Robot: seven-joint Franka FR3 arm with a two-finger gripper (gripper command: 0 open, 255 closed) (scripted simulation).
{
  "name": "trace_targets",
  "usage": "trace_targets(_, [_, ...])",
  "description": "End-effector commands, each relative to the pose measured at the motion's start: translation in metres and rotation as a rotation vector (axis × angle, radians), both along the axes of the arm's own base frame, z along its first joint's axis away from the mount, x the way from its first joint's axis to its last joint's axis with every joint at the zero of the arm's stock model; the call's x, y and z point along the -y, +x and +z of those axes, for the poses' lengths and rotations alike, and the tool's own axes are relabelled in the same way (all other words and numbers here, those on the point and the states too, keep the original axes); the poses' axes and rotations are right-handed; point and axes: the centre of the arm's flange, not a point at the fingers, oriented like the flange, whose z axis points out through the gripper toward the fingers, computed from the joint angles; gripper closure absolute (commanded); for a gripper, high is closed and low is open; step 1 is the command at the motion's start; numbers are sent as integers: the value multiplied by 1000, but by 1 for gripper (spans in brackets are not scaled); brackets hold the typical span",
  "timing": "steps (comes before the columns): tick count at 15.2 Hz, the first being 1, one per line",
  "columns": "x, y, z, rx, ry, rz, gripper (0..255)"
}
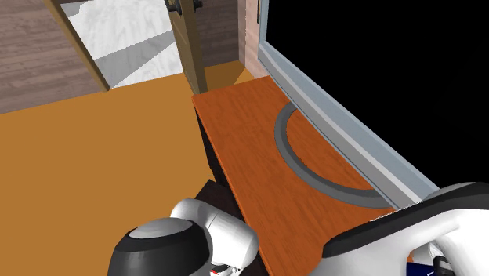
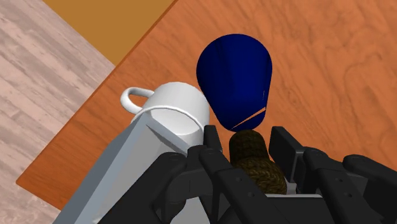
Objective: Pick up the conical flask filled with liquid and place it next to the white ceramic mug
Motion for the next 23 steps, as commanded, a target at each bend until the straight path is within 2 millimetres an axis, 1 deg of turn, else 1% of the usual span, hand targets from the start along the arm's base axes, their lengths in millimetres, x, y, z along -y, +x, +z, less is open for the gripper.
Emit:
trace_targets(1, [0,0,-13,1,-1,0,255])
trace_targets(9, [0,0,-13,1,-1,0,255])
trace_targets(10, [0,0,-13,1,-1,0,0])
trace_targets(15, [0,0,-13,1,-1,0,0])
trace_targets(18, [-5,-10,25,1,-1,0,0])
trace_targets(19, [-6,-12,35,1,-1,0,0])
trace_targets(23, [-6,-12,35,1,-1,0,0])
